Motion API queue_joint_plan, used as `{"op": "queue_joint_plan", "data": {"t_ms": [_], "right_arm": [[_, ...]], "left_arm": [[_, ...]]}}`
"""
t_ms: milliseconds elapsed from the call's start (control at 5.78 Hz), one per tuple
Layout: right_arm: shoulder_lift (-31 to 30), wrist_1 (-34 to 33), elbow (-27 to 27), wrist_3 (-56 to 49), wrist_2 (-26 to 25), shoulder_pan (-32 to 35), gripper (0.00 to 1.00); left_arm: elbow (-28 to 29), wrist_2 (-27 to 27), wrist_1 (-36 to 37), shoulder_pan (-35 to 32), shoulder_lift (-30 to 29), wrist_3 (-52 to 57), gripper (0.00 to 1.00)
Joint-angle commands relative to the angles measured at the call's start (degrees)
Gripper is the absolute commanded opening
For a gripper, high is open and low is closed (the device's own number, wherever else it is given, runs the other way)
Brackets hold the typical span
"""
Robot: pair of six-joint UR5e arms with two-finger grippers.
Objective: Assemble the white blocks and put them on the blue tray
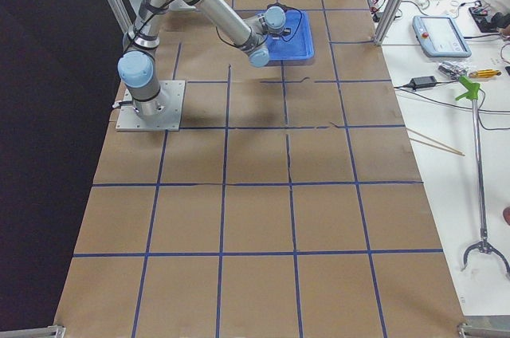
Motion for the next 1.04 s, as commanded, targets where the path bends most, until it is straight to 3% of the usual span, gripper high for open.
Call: {"op": "queue_joint_plan", "data": {"t_ms": [0, 519, 692, 865], "right_arm": [[-0.1, 0.0, 0.0, 0.0, 0.1, 0.0, 0.46], [0.0, 0.0, 0.0, 0.0, 0.4, 0.0, 0.65], [-0.1, 0.1, -0.3, 2.4, 0.4, 0.0, 0.95], [-1.2, 0.3, -1.2, 6.1, -0.8, -0.3, 1.0]], "left_arm": [[0.0, 0.0, 0.0, 0.0, -0.1, 0.0, 0.99], [0.0, 0.0, 0.1, 0.0, -0.1, -0.1, 0.99], [0.0, 0.0, 0.3, 0.0, -0.1, 0.0, 0.99], [0.0, 0.1, 0.4, 0.0, -0.1, -0.1, 0.99]]}}
